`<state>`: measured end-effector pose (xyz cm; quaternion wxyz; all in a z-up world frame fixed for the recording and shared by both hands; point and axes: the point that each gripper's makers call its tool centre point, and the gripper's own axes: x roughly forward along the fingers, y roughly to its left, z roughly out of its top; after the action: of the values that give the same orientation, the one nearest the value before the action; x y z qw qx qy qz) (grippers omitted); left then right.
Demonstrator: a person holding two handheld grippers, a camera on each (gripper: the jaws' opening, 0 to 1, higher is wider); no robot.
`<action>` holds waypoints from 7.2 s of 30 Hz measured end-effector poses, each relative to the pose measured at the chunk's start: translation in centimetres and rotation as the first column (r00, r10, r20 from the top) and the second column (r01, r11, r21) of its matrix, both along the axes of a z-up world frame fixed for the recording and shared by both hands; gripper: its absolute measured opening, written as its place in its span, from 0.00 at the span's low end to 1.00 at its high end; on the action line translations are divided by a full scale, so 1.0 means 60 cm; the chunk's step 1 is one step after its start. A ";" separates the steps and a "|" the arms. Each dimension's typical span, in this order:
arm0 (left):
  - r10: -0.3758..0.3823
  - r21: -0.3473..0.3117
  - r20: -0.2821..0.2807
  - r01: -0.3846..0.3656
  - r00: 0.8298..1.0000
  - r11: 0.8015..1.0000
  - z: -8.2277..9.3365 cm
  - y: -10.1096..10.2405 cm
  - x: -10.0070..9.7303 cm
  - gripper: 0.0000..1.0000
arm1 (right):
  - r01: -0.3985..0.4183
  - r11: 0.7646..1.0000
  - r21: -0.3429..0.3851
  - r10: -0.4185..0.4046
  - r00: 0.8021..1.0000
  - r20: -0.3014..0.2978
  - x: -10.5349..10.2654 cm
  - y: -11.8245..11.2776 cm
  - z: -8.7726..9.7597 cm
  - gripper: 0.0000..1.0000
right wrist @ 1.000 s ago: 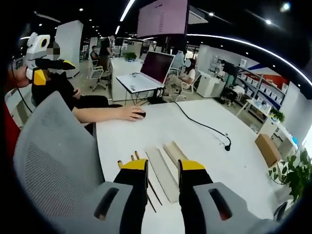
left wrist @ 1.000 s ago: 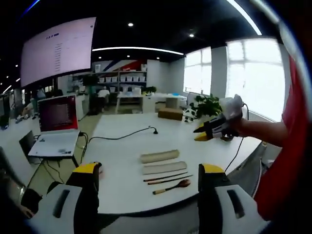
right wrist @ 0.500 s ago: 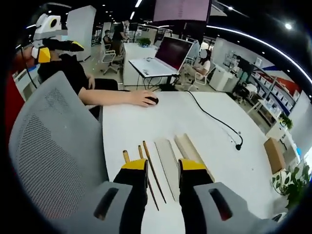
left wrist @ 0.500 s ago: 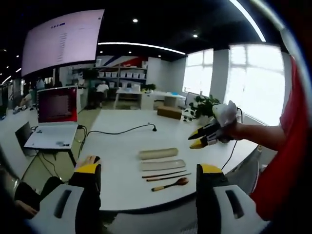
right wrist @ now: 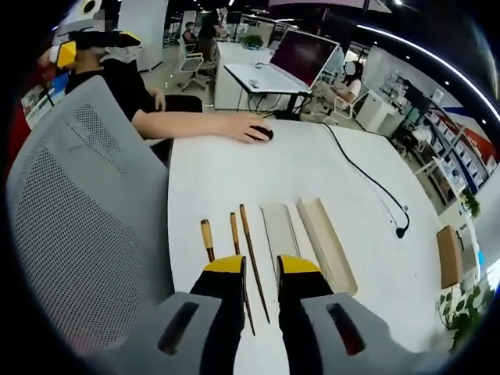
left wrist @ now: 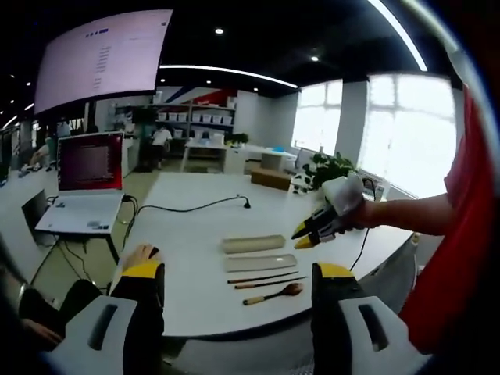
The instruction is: Arrange the utensils inside the cutlery case until each visible utensil rests in its matching compartment.
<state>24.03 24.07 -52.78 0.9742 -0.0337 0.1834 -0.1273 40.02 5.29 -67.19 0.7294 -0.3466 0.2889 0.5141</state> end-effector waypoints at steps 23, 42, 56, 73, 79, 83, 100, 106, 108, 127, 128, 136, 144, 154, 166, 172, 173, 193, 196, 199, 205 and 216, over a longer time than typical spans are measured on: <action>0.046 0.038 -0.022 -0.045 0.999 0.998 -0.006 0.014 -0.024 0.79 | -0.068 0.990 -0.120 0.052 0.990 -0.134 -0.005 0.036 -0.131 0.09; 0.084 0.054 -0.048 -0.081 0.995 0.995 -0.015 0.016 -0.035 0.77 | -0.136 0.972 -0.192 0.099 0.977 -0.189 -0.002 0.055 -0.194 0.08; 0.084 0.055 -0.065 -0.081 0.994 0.995 -0.021 0.027 -0.037 0.77 | -0.141 0.956 -0.258 0.086 0.973 -0.213 0.009 0.056 -0.227 0.08; 0.078 0.053 -0.069 -0.074 0.995 0.996 -0.026 0.025 -0.028 0.77 | -0.178 0.934 -0.311 0.112 0.970 -0.217 -0.003 0.062 -0.242 0.06; 0.082 0.046 -0.073 -0.079 0.994 0.996 -0.030 0.025 -0.029 0.77 | -0.152 0.935 -0.320 0.081 0.971 -0.225 -0.006 0.061 -0.244 0.02; 0.072 0.045 -0.077 -0.069 0.994 0.997 -0.034 0.020 -0.027 0.76 | -0.182 0.921 -0.345 0.112 0.971 -0.213 -0.008 0.065 -0.244 0.02; 0.070 0.055 -0.073 -0.066 0.995 0.996 -0.033 0.028 -0.026 0.75 | -0.180 0.939 -0.294 0.119 0.969 -0.216 0.011 0.081 -0.191 0.01; 0.071 0.055 -0.071 -0.068 0.995 0.996 -0.032 0.029 -0.027 0.75 | -0.201 0.929 -0.309 0.149 0.971 -0.185 0.015 0.078 -0.183 0.01; 0.075 0.055 -0.071 -0.071 0.995 0.996 -0.032 0.031 -0.028 0.75 | -0.201 0.928 -0.313 0.151 0.973 -0.177 0.017 0.078 -0.177 0.01; 0.064 0.075 -0.060 -0.060 0.996 0.995 -0.020 0.031 -0.023 0.75 | -0.182 0.957 -0.226 0.122 0.959 -0.257 0.074 0.073 -0.090 0.01; 0.062 0.075 -0.058 -0.057 0.996 0.996 -0.019 0.030 -0.024 0.75 | -0.179 0.958 -0.225 0.120 0.960 -0.253 0.082 0.072 -0.083 0.01; 0.053 0.092 -0.068 -0.047 0.996 0.995 -0.022 0.031 -0.025 0.75 | -0.171 0.957 -0.233 0.115 0.965 -0.235 0.132 0.060 -0.047 0.01; 0.049 0.093 -0.064 -0.043 0.997 0.995 -0.018 0.027 -0.018 0.75 | -0.155 0.978 -0.138 0.110 0.952 -0.285 0.152 0.073 -0.009 0.01; 0.044 0.102 -0.073 -0.037 0.996 0.994 -0.020 0.024 -0.007 0.75 | -0.222 0.959 -0.175 0.172 0.950 -0.260 0.197 0.076 0.030 0.01; 0.063 0.086 -0.074 -0.057 0.995 0.995 -0.021 0.028 0.000 0.75 | -0.249 0.943 -0.221 0.193 0.949 -0.249 0.237 0.076 0.027 0.01; 0.072 0.096 -0.083 -0.064 0.994 0.993 -0.021 0.029 0.000 0.75 | -0.248 0.943 -0.222 0.189 0.948 -0.254 0.249 0.079 0.014 0.01; 0.072 0.097 -0.083 -0.064 0.994 0.993 -0.021 0.030 -0.001 0.75 | -0.245 0.945 -0.216 0.187 0.948 -0.259 0.247 0.081 0.012 0.01; 0.078 0.107 -0.095 -0.067 0.992 0.992 -0.029 0.026 0.007 0.74 | -0.249 0.940 -0.234 0.191 0.950 -0.245 0.272 0.058 -0.037 0.01; 0.074 0.096 -0.086 -0.065 0.994 0.993 -0.025 0.023 0.009 0.74 | -0.228 0.947 -0.224 0.173 0.955 -0.241 0.279 0.054 -0.039 0.01; 0.070 0.082 -0.074 -0.064 0.995 0.995 -0.021 0.021 0.010 0.75 | -0.219 0.950 -0.222 0.169 0.960 -0.222 0.288 0.050 -0.043 0.01; 0.076 0.078 -0.076 -0.071 0.994 0.994 -0.021 0.021 0.007 0.75 | -0.197 0.955 -0.222 0.161 0.973 -0.166 0.300 0.048 -0.055 0.01; 0.088 0.084 -0.088 -0.081 0.992 0.993 -0.026 0.021 -0.001 0.75 | -0.209 0.952 -0.221 0.182 0.973 -0.139 0.295 0.058 -0.079 0.01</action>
<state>23.96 25.32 -54.33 0.9698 -0.0081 0.2313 -0.0767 57.70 8.74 -71.90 0.6105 -0.4266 0.3541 0.5656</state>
